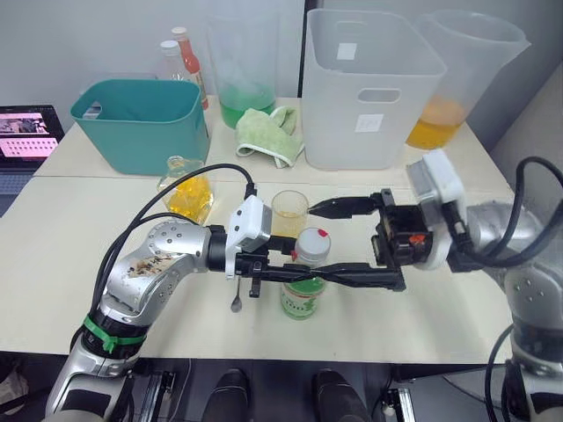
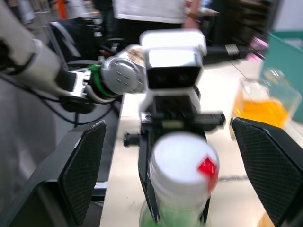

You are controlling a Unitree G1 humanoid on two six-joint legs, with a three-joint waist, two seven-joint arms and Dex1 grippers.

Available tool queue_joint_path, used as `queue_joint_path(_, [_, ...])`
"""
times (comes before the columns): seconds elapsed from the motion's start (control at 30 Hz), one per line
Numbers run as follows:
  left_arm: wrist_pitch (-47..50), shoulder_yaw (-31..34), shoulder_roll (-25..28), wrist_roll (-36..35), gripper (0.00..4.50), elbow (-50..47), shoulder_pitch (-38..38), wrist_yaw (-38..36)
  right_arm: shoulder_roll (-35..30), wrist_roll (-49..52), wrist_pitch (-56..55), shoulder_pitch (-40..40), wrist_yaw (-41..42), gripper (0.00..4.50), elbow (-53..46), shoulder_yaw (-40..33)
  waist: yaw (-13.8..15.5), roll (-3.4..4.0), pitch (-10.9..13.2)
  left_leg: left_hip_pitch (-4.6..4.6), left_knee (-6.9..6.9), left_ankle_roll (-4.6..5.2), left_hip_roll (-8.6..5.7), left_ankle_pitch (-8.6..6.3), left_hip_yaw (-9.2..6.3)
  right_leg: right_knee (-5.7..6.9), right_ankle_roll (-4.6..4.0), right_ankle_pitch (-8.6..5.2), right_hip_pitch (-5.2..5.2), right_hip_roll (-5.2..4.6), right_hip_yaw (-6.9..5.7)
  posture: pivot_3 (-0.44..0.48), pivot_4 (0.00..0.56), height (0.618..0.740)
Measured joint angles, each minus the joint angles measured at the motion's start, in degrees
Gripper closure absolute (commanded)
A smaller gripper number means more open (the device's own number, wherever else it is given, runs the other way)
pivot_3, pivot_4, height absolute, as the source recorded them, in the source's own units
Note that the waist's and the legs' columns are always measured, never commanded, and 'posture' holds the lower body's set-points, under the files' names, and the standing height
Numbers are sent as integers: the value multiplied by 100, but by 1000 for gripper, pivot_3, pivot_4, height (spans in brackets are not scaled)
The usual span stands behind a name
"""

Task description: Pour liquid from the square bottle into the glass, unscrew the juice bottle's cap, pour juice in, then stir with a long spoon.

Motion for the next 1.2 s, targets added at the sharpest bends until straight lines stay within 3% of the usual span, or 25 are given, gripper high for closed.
queue_joint_path(0.2, [-1,-10,-56,31,3261,43,-32,-46,-35,119,249,101,-1056,47,-310,-188,-2,0,0,-1,0,0,1,1,0,-3,1,0,0,0,1,0,150,740])
queue_joint_path(0.5, [-3,-9,-126,61,3261,130,-68,-61,-1,610,370,89,-1397,2858,-475,-119,9,0,0,-4,0,0,1,1,0,-8,1,0,0,0,0,0,150,740])
queue_joint_path(0.6, [-6,-5,-121,69,3261,127,-63,-60,-126,603,356,-22,-1275,2887,-409,-33,6,0,0,-3,0,0,0,1,0,-10,1,0,1,0,0,0,150,740])
queue_joint_path(0.77, [-5,1,-75,74,3261,41,-16,-29,-335,275,99,-285,-633,2887,-102,270,0,0,0,-1,0,1,2,1,1,-14,4,0,3,1,0,0,150,740])
queue_joint_path(0.9, [2,35,-38,68,3261,-36,60,18,-400,-211,-508,-576,365,2912,383,631,-3,0,0,3,0,1,2,1,2,-14,7,-2,4,1,0,0,150,740])
queue_joint_path(1.07, [8,24,18,70,3261,-144,90,19,-425,-831,-1468,-1195,2170,4471,1233,1188,-14,0,0,6,-1,1,4,1,2,-14,23,-11,7,2,-1,0,150,740])
queue_joint_path(1.2, [21,26,86,71,3261,-191,92,68,-350,-1110,-1859,-1721,3321,4471,2040,1535,-21,0,0,9,-2,1,5,1,1,-12,18,-7,8,2,-2,0,150,740])
